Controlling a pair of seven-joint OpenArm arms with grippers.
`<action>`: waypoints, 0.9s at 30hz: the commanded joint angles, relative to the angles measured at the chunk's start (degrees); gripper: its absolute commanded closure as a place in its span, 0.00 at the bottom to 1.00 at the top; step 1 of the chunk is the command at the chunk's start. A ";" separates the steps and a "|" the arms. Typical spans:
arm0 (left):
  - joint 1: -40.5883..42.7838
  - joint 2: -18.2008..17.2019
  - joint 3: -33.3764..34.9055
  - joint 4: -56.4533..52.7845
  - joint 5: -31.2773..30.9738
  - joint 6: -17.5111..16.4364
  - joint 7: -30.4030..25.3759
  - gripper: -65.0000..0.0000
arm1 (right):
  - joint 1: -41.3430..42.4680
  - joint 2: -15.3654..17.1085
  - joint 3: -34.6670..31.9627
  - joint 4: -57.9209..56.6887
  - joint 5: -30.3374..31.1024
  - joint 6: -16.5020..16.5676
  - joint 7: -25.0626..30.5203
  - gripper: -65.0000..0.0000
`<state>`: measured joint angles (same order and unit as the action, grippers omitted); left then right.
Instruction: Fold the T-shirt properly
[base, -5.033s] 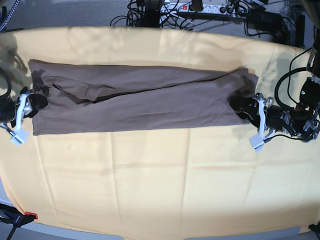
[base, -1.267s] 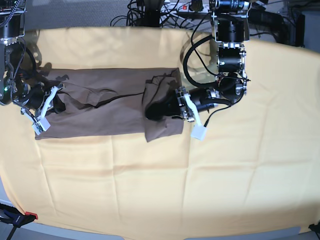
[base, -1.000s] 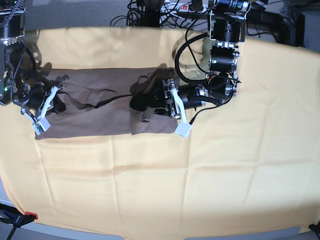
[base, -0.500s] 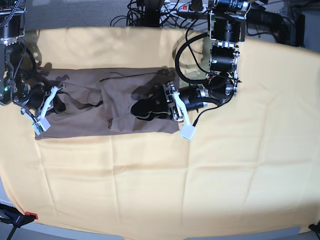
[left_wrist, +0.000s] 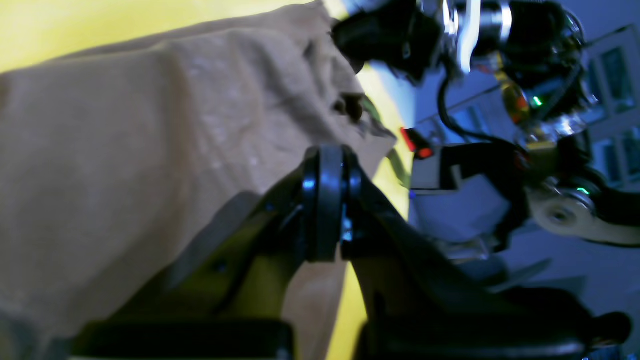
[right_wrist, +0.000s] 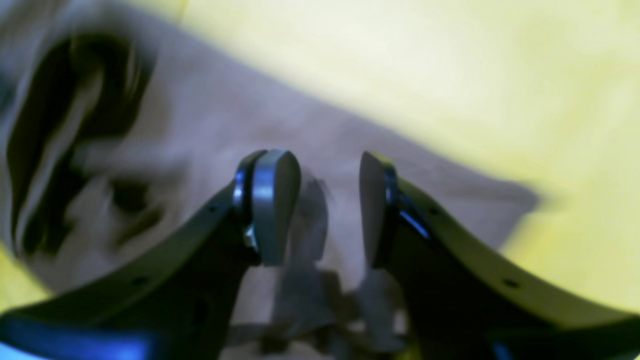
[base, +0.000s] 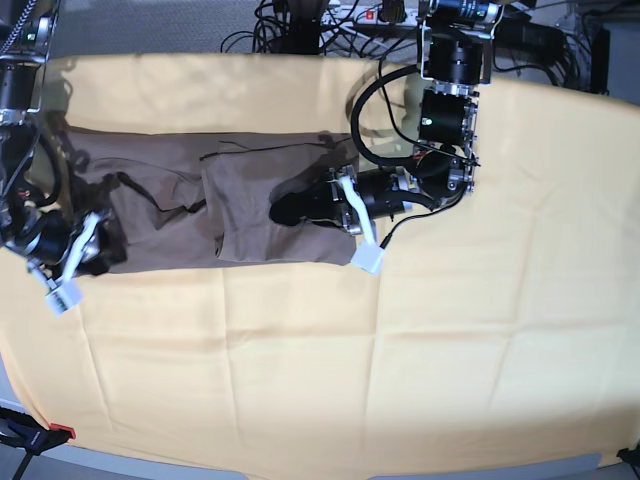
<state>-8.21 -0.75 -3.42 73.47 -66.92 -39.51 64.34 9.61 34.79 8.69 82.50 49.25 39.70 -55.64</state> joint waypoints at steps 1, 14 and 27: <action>-1.51 -0.87 -0.13 1.05 -2.78 -0.49 -0.92 1.00 | 0.74 1.44 2.54 0.76 0.72 -0.35 0.96 0.54; -3.45 -10.47 -0.13 1.05 -4.13 -0.49 -0.90 1.00 | -8.17 0.76 25.35 0.74 13.75 -4.26 -11.96 0.37; -3.41 -23.85 -0.13 1.05 -12.20 -0.49 2.86 1.00 | -14.21 -8.81 25.97 -3.17 9.03 -7.80 -8.41 0.37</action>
<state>-10.35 -24.40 -3.33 73.47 -77.38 -39.51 68.01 -4.95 24.71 34.30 78.85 58.94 32.14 -63.79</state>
